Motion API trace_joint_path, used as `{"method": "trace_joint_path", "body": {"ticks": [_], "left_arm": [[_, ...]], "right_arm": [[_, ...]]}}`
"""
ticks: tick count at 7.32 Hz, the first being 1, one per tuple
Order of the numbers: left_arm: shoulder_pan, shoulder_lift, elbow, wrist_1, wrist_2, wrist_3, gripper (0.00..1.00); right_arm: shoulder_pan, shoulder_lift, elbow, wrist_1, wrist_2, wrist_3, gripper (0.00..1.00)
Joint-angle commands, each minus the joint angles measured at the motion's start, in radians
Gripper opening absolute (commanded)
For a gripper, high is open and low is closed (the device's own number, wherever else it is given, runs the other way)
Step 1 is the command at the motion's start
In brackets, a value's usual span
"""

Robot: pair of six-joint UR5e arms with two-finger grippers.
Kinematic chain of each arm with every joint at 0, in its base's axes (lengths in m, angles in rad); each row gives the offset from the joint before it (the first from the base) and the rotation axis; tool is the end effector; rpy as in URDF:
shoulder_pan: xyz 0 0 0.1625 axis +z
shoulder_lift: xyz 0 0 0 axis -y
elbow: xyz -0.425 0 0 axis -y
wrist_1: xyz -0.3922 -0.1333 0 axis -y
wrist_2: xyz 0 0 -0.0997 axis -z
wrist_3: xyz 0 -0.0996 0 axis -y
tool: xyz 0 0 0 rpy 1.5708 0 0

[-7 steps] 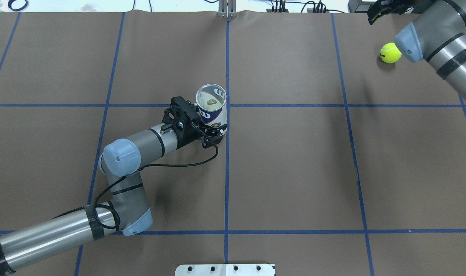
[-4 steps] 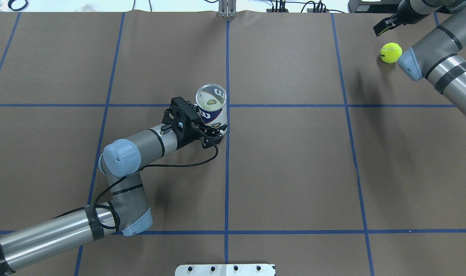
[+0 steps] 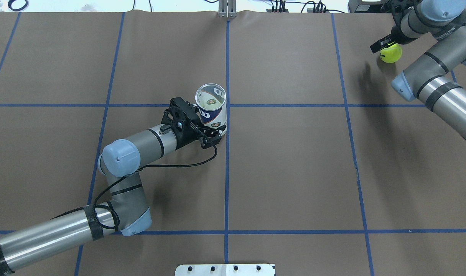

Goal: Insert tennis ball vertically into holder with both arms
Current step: 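Lift the second ball and carry it with the right gripper above the can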

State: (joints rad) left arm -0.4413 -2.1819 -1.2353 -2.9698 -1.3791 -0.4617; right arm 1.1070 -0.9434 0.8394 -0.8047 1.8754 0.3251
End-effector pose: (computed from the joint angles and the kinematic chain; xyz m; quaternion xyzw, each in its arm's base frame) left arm 0.5753 -0.4402 0.2946 0.5633 0.4833 0.1512 0.6529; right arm -0.2549 -0.7408 0.5609 0.2415 -0.2559 -0.1140 0.9291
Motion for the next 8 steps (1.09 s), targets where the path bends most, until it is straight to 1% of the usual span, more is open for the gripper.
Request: {"method": "trace_joint_path", "body": {"ticks": [1,4,5,6,7,8], "left_arm": [[0.0,0.001,0.0,0.0,0.0,0.0,0.99],[0.0,0.001,-0.001,0.0,0.0,0.0,0.99],[0.0,0.001,-0.001,0.0,0.0,0.0,0.99],[0.0,-0.001,-0.001,-0.002,0.0,0.0,0.99],[0.0,-0.002,-0.001,-0.002,0.0,0.0,0.99],[-0.002,-0.001,-0.001,-0.002,0.002,0.0,0.99]], "right_arm": [[-0.022,-0.008,-0.019,0.004,-0.033,0.0,0.99],[-0.025,-0.017,-0.023,0.001,-0.038,-0.009,0.99],[-0.026,-0.015,-0.022,-0.002,-0.042,-0.009,0.86],[-0.026,-0.015,-0.022,-0.005,-0.042,-0.009,0.45],[-0.026,-0.014,-0.022,-0.005,-0.041,-0.012,0.0],[-0.018,-0.009,-0.017,-0.005,-0.036,-0.02,0.0]]}}
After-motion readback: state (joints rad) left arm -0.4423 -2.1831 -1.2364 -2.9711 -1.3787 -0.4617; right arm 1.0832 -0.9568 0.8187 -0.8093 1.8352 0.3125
